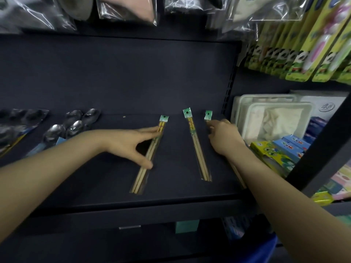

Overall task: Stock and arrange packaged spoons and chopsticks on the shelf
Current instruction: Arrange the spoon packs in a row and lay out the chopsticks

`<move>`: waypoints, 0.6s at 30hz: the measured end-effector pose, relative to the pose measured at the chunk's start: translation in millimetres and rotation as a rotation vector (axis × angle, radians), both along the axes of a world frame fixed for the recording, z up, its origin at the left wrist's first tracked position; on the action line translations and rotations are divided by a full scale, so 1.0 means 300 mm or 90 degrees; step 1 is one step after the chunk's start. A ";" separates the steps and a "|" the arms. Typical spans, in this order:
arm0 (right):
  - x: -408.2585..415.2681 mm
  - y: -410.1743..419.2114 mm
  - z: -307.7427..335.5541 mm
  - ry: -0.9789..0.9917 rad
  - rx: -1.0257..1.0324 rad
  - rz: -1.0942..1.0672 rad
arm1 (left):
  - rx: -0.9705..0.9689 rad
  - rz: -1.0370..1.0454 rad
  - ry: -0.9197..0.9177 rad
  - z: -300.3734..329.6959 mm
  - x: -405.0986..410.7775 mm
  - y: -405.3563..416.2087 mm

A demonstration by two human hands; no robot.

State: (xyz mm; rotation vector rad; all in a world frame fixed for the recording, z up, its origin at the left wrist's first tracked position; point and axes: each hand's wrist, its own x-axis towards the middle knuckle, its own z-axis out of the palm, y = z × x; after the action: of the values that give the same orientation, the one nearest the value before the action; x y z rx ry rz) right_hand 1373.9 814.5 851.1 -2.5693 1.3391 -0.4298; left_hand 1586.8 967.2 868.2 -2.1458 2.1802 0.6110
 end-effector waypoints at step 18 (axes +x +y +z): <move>-0.013 0.001 -0.008 -0.053 0.095 -0.046 | -0.055 0.090 0.025 -0.063 -0.189 -0.148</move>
State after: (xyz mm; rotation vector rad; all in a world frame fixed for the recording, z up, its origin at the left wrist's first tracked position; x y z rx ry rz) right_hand 1369.9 814.7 848.8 -2.3635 1.3834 -0.4272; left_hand 1530.1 922.6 849.2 -2.3677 2.1246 0.5800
